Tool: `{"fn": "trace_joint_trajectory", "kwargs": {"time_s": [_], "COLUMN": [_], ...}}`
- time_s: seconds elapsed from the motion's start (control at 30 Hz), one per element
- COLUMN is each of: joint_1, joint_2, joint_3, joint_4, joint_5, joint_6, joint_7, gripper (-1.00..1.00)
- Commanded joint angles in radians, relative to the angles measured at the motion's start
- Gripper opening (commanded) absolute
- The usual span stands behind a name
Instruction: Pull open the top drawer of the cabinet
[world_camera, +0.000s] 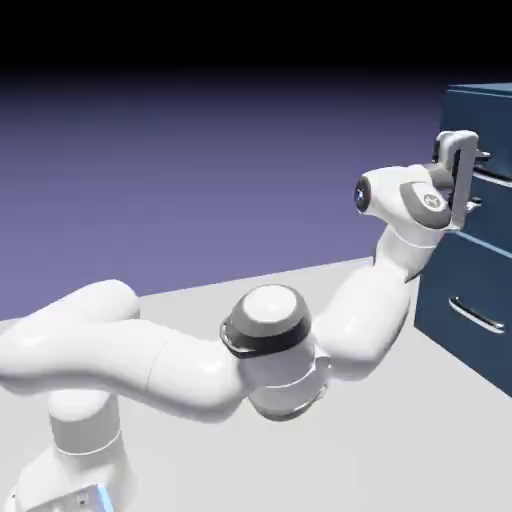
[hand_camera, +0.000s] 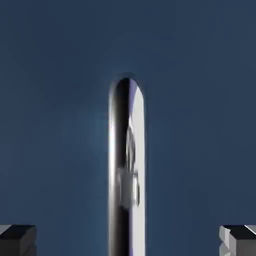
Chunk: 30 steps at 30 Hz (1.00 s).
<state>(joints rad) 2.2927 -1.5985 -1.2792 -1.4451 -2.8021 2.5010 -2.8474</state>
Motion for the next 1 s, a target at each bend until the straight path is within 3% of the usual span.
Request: {"fn": "trace_joint_trajectory", "kwargs": {"time_s": [0.0,0.2,0.23,0.97], "joint_1": [0.021,0.138,0.138,-0.285], "joint_2": [0.003,0.017,0.017,-0.111], "joint_3": [0.0,0.002,0.002,0.042], "joint_4": [0.036,0.239,0.239,-0.522], "joint_5": [0.003,0.019,0.019,-0.017], "joint_6": [0.015,0.098,0.098,-0.228], "joint_7": [-0.008,-0.05,-0.05,0.011], "gripper": [0.0,0.0,-1.0,-1.0]}}
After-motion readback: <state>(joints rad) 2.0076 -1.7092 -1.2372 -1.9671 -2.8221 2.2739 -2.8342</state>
